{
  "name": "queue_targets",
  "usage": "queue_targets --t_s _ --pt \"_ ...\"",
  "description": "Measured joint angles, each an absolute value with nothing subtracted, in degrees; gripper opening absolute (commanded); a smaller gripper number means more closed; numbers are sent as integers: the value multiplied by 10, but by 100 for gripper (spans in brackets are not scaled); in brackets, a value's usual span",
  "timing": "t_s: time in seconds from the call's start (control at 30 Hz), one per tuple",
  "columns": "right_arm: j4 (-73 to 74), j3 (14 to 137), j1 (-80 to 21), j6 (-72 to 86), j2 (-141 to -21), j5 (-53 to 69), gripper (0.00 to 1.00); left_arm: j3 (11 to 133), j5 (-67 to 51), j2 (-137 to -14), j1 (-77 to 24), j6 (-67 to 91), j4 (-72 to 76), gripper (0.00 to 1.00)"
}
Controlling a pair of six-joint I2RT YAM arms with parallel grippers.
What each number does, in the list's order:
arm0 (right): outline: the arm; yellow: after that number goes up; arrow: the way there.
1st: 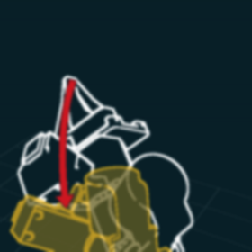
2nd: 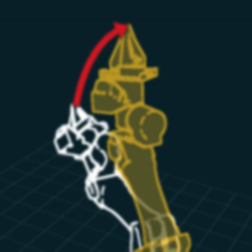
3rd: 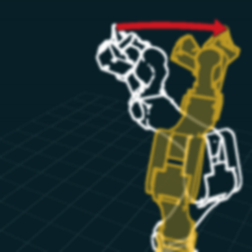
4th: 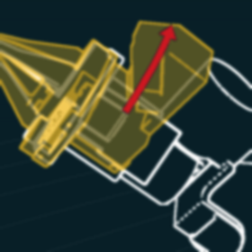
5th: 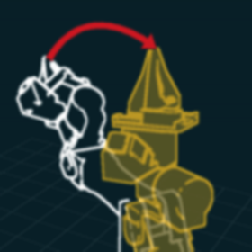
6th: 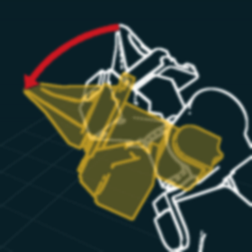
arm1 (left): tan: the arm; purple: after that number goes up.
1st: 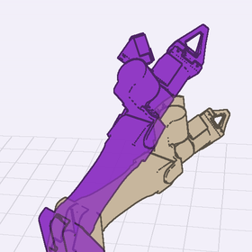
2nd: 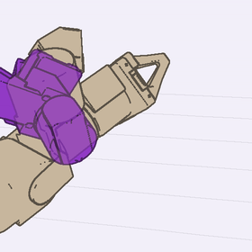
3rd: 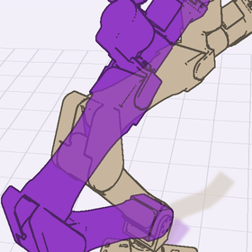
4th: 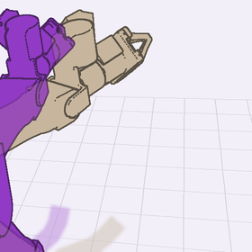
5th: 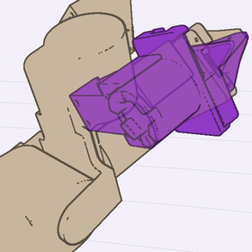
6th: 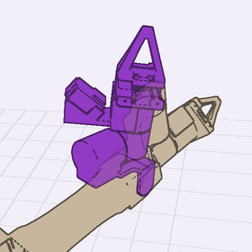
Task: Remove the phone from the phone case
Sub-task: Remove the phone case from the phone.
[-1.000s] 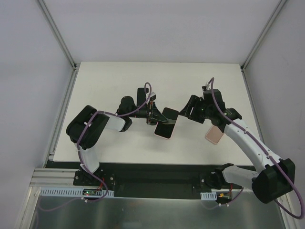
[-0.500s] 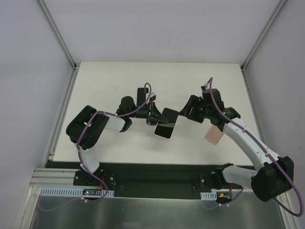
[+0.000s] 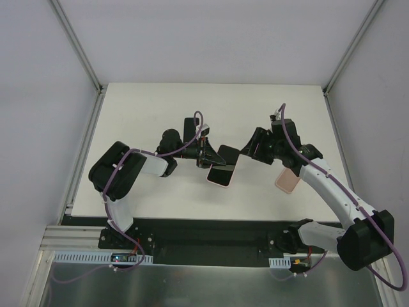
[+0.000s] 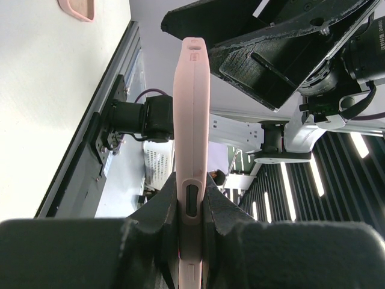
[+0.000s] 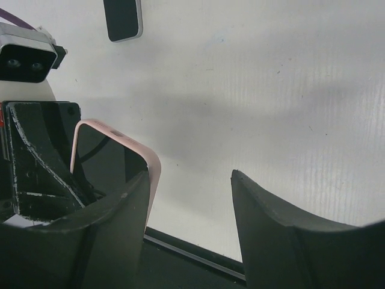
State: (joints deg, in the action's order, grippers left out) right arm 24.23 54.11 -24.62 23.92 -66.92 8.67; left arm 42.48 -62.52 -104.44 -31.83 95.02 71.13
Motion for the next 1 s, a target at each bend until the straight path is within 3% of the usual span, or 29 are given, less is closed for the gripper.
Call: queue_targets --t_s 1.0 --pt "260 577 -257 219 -625 55 59 425 -625 -1032 -318 950 713 0"
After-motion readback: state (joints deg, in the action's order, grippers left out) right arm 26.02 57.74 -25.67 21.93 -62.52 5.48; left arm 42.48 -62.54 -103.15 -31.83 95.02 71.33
